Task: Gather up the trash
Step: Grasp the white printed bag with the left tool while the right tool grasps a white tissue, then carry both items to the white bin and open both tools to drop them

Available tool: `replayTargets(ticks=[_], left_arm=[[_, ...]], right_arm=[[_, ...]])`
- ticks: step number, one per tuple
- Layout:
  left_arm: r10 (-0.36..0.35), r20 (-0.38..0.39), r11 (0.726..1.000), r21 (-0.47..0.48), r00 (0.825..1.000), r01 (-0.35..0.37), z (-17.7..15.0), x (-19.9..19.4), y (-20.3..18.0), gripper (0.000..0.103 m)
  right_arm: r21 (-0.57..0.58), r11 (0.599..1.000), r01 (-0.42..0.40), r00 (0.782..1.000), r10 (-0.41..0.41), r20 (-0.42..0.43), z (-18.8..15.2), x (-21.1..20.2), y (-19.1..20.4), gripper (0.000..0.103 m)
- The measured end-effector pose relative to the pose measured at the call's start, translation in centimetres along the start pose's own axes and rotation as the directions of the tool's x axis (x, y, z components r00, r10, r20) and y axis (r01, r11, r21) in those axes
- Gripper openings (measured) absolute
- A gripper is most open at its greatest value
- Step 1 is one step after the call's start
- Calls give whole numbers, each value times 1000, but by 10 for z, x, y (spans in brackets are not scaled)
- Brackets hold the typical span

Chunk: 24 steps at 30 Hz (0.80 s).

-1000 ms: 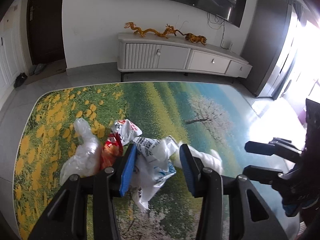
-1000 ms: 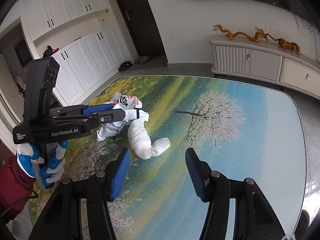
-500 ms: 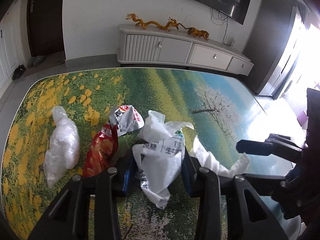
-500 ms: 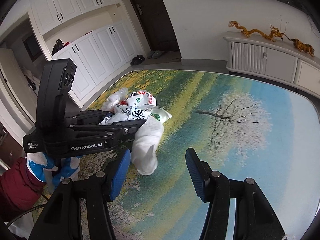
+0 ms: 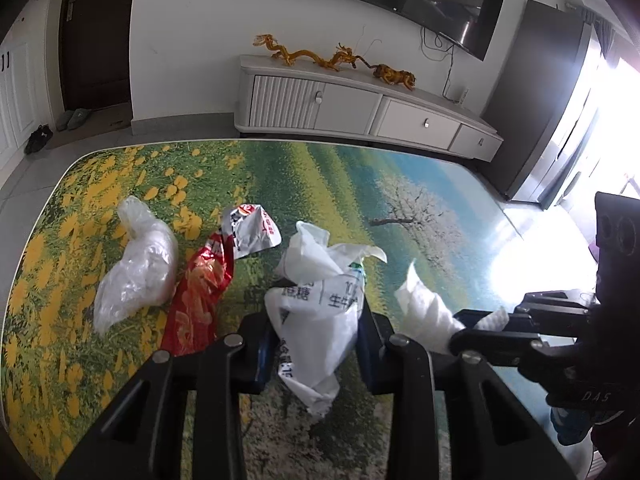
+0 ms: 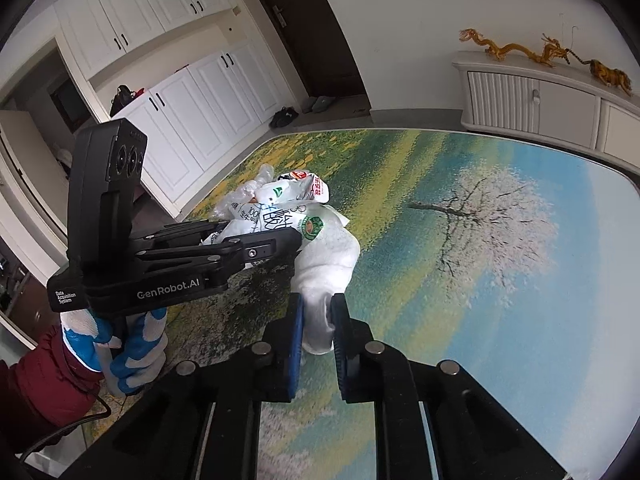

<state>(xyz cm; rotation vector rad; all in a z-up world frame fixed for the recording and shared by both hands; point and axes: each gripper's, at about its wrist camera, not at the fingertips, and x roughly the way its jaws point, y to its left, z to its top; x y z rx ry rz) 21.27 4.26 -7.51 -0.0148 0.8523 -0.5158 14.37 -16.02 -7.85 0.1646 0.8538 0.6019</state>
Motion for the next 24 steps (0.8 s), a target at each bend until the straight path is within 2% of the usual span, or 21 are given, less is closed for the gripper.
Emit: replayTargets(ticks=[4, 12, 19, 24], left_arm=[[-25, 27, 999, -22, 999, 25, -6, -22, -10, 31], [-38, 47, 999, -24, 998, 39, -43, -69, -46, 29], [-34, 78, 998, -55, 996, 38, -57, -107, -67, 29], [-35, 118, 999, -2, 992, 36, -52, -131, -101, 29]], right_arm=[[9, 1000, 19, 999, -20, 51, -9, -34, 8, 12], [32, 998, 62, 987, -67, 149, -29, -97, 27, 12], [50, 995, 90, 964, -100, 248, -47, -158, 37, 12], [64, 993, 103, 944, -117, 309, -62, -193, 40, 12]])
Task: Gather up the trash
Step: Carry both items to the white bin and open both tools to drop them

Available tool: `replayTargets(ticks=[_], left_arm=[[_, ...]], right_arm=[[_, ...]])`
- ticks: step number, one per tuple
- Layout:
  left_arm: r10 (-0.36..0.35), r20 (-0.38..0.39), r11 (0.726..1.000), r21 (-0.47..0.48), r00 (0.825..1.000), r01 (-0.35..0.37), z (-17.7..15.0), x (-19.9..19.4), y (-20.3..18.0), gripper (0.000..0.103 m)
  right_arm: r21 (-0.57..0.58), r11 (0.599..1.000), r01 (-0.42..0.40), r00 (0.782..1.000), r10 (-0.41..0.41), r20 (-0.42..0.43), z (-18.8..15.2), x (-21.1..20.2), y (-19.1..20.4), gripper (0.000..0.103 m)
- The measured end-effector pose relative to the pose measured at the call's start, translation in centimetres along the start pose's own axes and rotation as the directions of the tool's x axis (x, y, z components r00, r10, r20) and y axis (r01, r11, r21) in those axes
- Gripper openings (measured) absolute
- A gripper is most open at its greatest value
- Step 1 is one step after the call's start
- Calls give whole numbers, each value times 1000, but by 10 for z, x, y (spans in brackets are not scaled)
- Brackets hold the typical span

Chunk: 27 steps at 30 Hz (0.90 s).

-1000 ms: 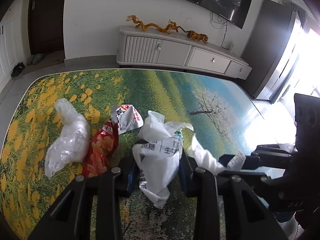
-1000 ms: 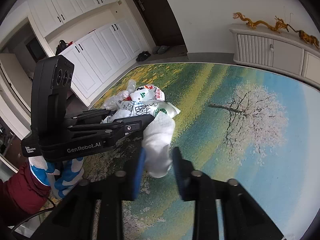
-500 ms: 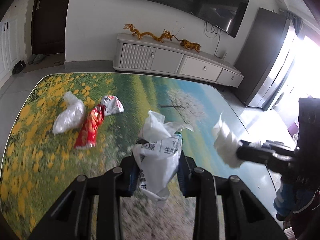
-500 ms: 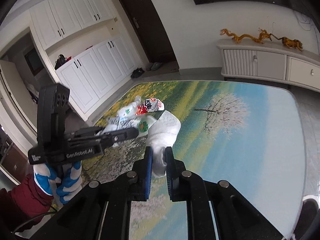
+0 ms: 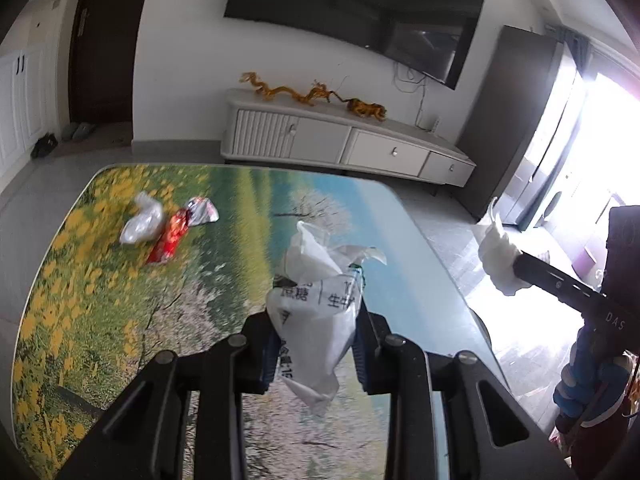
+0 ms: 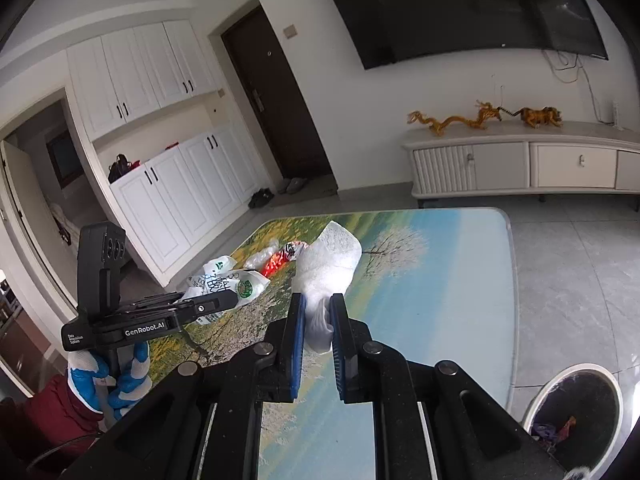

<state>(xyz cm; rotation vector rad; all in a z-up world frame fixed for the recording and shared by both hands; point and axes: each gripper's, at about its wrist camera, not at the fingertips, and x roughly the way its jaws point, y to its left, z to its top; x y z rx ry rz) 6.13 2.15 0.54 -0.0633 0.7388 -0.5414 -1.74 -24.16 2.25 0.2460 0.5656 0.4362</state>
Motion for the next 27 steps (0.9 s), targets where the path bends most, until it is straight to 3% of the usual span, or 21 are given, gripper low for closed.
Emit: replayTargets(ticks=[7, 14, 21, 27], left_arm=[[-21, 13, 996, 90, 1000, 20, 16, 2, -61, 29], [-101, -49, 972, 209, 994, 109, 28, 40, -146, 29], [-172, -164, 936, 281, 971, 213, 27, 105, -231, 29], [-199, -282, 917, 284, 939, 279, 16, 173, -284, 31]], right_arm=[[16, 999, 52, 994, -53, 94, 1, -57, -24, 12], [116, 980, 160, 971, -178, 158, -15, -115, -85, 12], [273, 921, 277, 941, -318, 118, -41, -142, -151, 12], [387, 844, 372, 914, -406, 8, -72, -137, -211, 12]])
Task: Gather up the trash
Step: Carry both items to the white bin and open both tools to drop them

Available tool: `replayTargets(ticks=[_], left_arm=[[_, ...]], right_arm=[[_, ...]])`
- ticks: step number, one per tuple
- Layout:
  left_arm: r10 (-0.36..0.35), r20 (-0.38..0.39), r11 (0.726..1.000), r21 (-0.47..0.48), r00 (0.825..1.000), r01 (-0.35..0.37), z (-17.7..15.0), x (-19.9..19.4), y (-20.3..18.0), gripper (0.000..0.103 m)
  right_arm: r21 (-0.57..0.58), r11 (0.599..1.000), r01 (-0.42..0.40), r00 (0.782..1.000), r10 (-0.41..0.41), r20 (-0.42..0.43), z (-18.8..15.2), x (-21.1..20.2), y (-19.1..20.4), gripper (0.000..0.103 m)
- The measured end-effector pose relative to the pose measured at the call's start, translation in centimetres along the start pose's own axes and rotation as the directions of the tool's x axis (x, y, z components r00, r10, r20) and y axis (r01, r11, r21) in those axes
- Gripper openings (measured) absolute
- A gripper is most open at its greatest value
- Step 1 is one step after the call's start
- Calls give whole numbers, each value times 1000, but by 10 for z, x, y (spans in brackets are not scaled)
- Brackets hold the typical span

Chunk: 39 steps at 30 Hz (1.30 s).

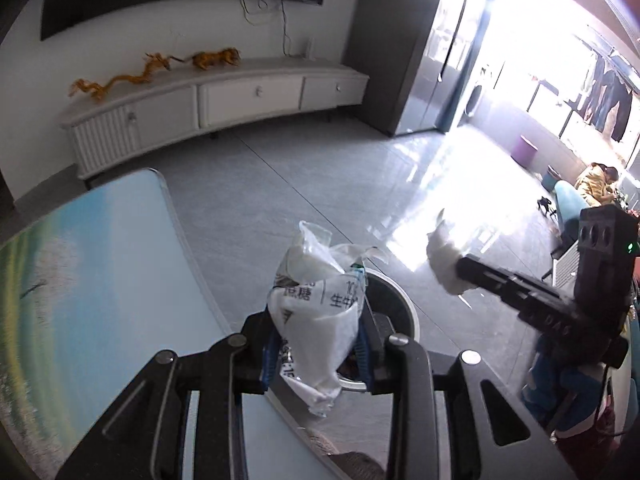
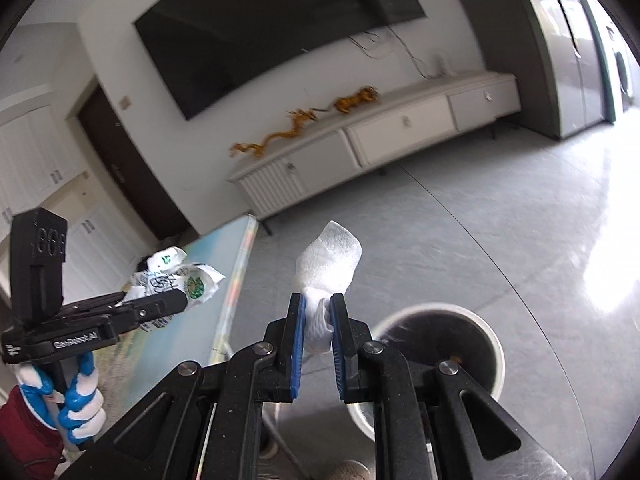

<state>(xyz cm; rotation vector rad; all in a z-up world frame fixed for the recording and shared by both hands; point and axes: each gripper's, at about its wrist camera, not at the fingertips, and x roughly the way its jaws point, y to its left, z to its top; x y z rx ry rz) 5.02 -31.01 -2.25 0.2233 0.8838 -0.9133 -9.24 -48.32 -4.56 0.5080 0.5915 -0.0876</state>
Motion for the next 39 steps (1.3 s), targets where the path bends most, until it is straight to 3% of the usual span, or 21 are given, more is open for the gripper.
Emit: replayTargets(ticks=[7, 11, 15, 18, 22, 28, 36, 39], left_arm=[[-41, -105, 999, 10, 994, 42, 11, 80, -24, 32], [-57, -152, 998, -2, 987, 58, 14, 116, -34, 36], [-95, -175, 995, -35, 980, 91, 15, 132, -36, 54], [-117, -179, 993, -54, 977, 110, 17, 138, -38, 56], [-114, -171, 993, -54, 979, 106, 14, 134, -40, 56], [-47, -124, 998, -47, 991, 41, 13, 108, -35, 56], [63, -32, 995, -75, 997, -66, 5, 51, -12, 57], [90, 9, 993, -79, 996, -89, 0, 27, -4, 62]], right_arm=[[71, 989, 127, 986, -118, -114, -26, 44, -56, 14], [113, 982, 153, 978, -134, -157, -34, 65, -81, 16], [142, 971, 194, 969, -167, -182, -42, 70, -98, 23], [153, 966, 209, 966, -180, -187, -43, 70, -104, 30], [160, 961, 224, 963, -193, -188, -42, 66, -104, 35], [147, 962, 231, 963, -204, -175, -34, 61, -97, 38], [82, 973, 216, 973, -209, -95, -17, 35, -51, 47], [60, 977, 205, 978, -201, -63, -9, 23, -32, 49]])
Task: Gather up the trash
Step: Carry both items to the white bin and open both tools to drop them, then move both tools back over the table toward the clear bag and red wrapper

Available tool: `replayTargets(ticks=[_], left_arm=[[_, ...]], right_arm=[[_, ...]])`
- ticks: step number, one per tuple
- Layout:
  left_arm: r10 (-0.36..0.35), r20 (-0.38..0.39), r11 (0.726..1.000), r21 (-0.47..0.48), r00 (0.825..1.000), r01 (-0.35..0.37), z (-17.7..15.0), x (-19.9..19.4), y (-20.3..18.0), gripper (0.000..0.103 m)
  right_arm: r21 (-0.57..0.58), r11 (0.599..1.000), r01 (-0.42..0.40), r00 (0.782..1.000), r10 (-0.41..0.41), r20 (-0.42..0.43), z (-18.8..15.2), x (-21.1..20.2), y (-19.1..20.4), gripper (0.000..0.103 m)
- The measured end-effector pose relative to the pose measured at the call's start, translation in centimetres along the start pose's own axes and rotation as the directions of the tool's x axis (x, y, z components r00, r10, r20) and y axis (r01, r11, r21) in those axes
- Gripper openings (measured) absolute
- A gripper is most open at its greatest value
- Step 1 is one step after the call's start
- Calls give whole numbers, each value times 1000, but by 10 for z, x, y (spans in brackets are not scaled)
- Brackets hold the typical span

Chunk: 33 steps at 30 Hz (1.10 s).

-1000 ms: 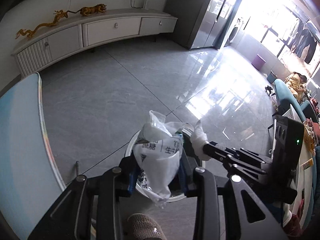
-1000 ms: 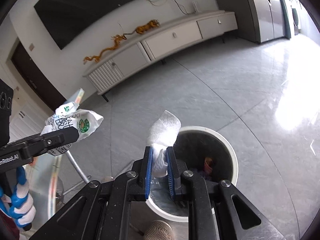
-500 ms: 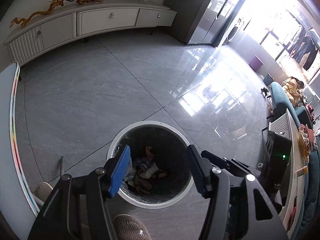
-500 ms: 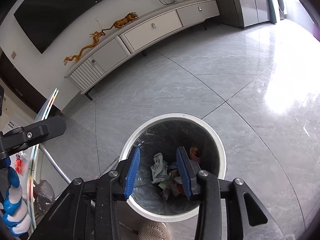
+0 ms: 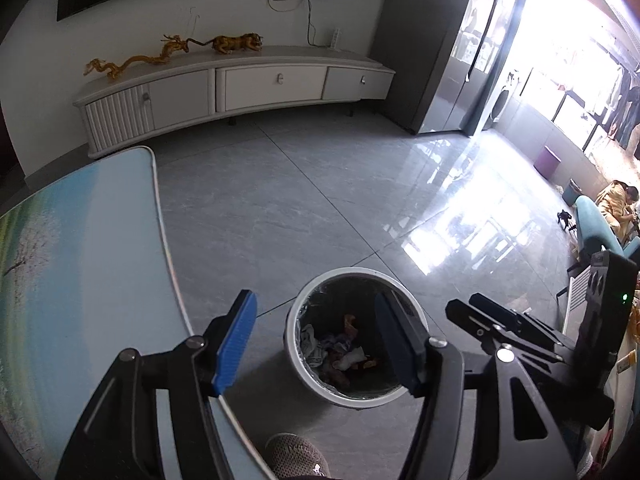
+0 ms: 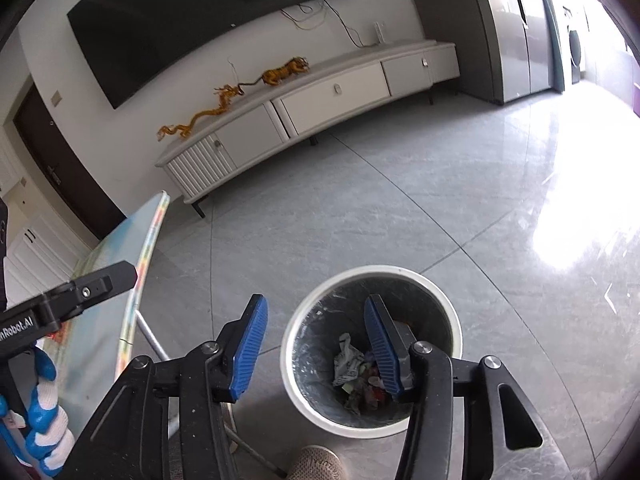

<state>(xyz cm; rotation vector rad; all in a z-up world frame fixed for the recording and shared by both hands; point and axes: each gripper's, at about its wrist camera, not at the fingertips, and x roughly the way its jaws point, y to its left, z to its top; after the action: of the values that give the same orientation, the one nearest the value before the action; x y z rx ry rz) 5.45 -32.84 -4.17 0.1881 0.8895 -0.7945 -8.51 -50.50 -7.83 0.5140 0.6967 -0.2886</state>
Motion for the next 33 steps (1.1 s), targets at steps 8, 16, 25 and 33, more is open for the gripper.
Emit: replayTargets(ticks=[8, 16, 25, 33], left_arm=[[53, 105, 998, -29, 993, -51, -12, -67, 33, 62], [212, 241, 977, -83, 947, -197, -19, -142, 63, 68], [456, 361, 890, -214, 813, -404, -39, -220, 108, 73], [589, 378, 807, -320, 714, -496, -60, -260, 143, 74]], right_arm=[[-83, 996, -39, 994, 47, 95, 15, -45, 49, 53], [-177, 982, -65, 978, 98, 186, 23, -90, 104, 61], [-262, 963, -61, 956, 131, 262, 20, -120, 162, 81], [-321, 945, -60, 948, 155, 278, 12, -119, 213, 102]])
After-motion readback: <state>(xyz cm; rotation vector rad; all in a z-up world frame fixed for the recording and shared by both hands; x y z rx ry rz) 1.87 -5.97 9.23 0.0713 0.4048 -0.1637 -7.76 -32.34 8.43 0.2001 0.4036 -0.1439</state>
